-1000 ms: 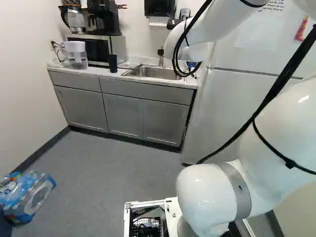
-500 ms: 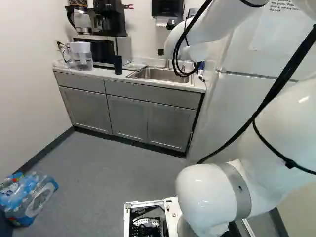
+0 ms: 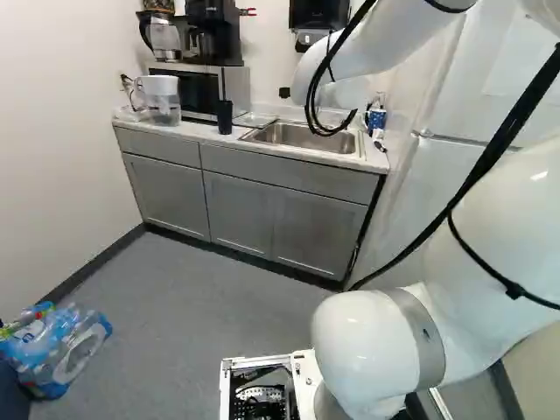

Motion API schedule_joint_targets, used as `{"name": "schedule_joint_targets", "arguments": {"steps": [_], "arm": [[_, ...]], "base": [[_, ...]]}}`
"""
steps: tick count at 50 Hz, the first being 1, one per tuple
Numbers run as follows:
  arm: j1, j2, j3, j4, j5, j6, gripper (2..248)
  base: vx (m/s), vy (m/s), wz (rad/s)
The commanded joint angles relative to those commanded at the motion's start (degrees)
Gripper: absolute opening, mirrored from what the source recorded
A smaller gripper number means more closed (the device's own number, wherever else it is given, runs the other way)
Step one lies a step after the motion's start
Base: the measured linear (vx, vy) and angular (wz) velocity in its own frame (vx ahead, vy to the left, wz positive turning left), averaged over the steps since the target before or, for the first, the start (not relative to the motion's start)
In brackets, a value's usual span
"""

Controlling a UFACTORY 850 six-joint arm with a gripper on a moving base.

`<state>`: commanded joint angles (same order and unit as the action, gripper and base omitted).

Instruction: Rinse the cup and place it in the tray

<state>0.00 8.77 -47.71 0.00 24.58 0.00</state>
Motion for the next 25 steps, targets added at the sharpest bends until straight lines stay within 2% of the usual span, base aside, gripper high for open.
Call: {"name": "schedule_joint_targets", "arguments": {"steps": [16, 25], "arm": [[0.0, 0.0, 0.0, 0.0, 0.0, 0.0, 247], [0.0, 0.0, 0.0, 0.0, 0.0, 0.0, 247]], "base": [[0.141, 0.035, 0.165], [0.154, 0.01, 0.035]]}}
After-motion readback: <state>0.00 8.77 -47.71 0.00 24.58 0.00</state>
